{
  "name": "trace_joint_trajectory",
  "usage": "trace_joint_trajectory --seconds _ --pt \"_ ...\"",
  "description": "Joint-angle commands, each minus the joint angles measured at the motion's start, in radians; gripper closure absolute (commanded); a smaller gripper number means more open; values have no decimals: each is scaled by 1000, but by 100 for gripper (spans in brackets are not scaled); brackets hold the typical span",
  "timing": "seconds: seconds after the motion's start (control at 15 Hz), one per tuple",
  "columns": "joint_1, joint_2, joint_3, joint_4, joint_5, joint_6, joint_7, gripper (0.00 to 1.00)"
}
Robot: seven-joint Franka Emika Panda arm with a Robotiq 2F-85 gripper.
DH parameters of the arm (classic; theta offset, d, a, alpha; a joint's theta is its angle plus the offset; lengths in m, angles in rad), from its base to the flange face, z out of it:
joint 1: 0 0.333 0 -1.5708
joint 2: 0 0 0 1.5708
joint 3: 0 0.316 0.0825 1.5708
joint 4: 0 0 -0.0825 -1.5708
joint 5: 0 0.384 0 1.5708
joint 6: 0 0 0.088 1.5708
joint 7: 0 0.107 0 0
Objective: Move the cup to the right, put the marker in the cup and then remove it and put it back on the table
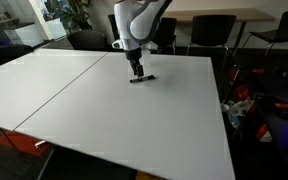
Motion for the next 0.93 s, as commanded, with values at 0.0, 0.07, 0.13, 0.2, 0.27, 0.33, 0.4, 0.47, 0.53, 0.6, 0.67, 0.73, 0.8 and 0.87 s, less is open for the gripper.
trace_joint_trajectory --seconds 0.0,0.07,0.13,0.2,0.27,0.33,0.4,0.47,0.53,0.6,0.67,0.73,0.8,0.87 --pt "0 10 3 22 -18 11 38 57" --pt "-1 9 3 21 -17 13 38 66" --pt "-2 9 4 21 -16 13 38 73" --pt "-3 8 4 21 -16 14 37 79" --pt "-2 8 3 21 -16 14 38 88" --pt "-1 8 2 21 -17 13 38 95" --pt "0 8 2 22 -18 12 38 99" --pt "3 10 0 25 -20 9 40 99" --pt "5 11 -1 26 -21 7 43 96" --pt "6 12 -2 27 -22 5 43 96" --pt "11 10 -4 26 -24 2 49 96" --pt "16 3 -6 18 -24 2 59 96" --pt "22 -11 -5 2 -22 6 70 96" --pt "28 -25 -4 -15 -21 11 89 96"
